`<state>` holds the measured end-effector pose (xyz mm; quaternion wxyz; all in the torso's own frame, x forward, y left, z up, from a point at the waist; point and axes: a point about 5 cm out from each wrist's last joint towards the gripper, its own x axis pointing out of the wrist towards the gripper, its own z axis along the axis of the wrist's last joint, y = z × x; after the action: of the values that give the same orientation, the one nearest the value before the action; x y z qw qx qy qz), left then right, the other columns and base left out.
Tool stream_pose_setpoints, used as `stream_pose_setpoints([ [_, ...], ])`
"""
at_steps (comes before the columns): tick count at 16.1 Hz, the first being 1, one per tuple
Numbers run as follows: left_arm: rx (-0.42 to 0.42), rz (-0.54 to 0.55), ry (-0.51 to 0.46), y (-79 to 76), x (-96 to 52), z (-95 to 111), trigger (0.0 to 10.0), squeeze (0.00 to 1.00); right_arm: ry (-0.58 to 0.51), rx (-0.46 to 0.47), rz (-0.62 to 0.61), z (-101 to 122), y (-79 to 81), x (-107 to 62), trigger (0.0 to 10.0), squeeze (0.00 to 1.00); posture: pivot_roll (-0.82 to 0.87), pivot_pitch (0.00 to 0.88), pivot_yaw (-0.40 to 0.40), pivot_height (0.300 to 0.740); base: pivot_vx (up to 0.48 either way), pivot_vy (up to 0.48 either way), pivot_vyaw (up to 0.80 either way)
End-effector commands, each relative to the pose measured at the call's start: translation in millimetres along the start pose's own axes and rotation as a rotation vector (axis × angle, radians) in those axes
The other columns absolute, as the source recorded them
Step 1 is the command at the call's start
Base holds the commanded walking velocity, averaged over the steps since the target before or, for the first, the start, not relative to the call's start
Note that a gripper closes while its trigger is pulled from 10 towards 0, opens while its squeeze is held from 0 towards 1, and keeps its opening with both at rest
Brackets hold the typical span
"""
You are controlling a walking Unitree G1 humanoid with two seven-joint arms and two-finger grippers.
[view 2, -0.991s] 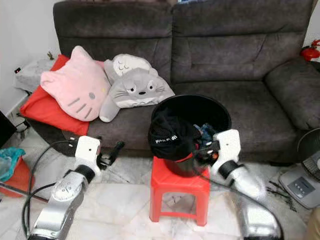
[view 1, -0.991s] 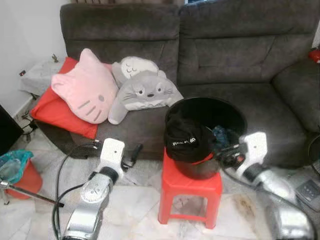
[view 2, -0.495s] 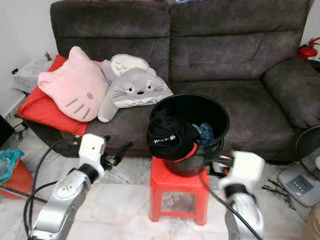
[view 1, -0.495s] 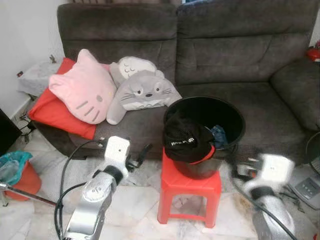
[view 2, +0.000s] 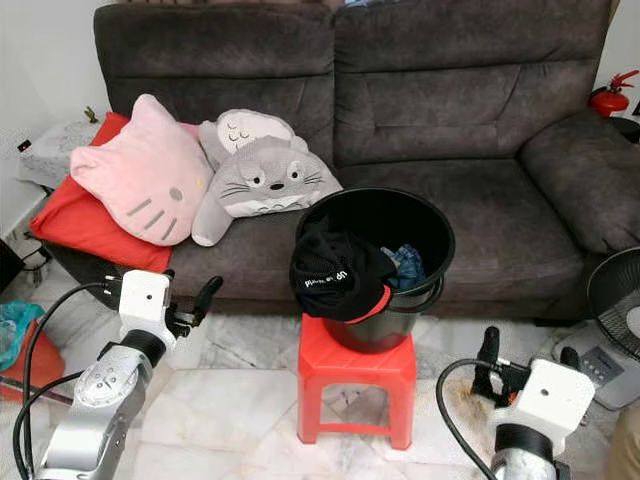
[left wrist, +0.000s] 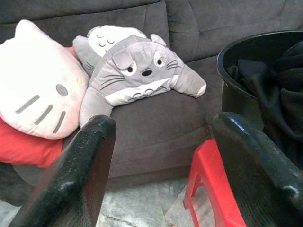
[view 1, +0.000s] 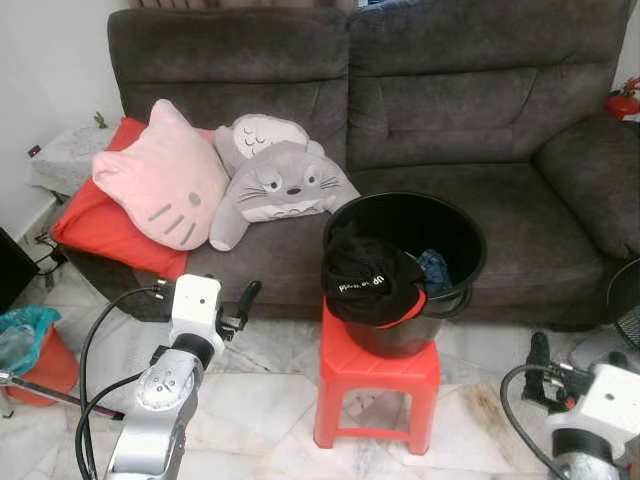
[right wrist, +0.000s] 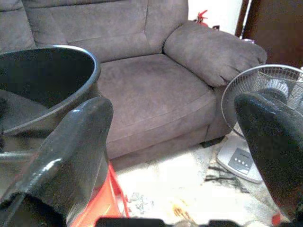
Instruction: Hang hanger
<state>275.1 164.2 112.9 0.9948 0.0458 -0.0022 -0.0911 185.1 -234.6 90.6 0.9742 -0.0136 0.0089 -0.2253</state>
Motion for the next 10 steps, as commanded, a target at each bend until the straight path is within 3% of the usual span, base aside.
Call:
stream_pose_setpoints([
  [1, 0.004, 0.001, -0.005, -0.9, -1.1, -0.3, 10.0, 0.00, -0.011, 0.009, 0.005, 3.2, 4.3, 5.0, 10.0, 0.00, -0.06, 0.000, 0.078, 0.740, 0.000, 0.000, 0.00],
  [7, 0.001, -0.027, -0.017, -6.7, 0.0, 1.1, 10.0, 0.00, -0.012, 0.004, 0.019, 4.5, 13.9, 10.7, 10.0, 0.00, -0.05, 0.000, 0.082, 0.740, 0.231, 0.000, 0.00],
  [10, 0.001, -0.035, -0.018, -7.5, 0.3, 1.2, 10.0, 0.00, -0.009, 0.012, 0.024, 3.9, 16.3, 10.8, 10.0, 0.00, -0.06, 0.000, 0.084, 0.740, 0.289, 0.000, -0.64],
])
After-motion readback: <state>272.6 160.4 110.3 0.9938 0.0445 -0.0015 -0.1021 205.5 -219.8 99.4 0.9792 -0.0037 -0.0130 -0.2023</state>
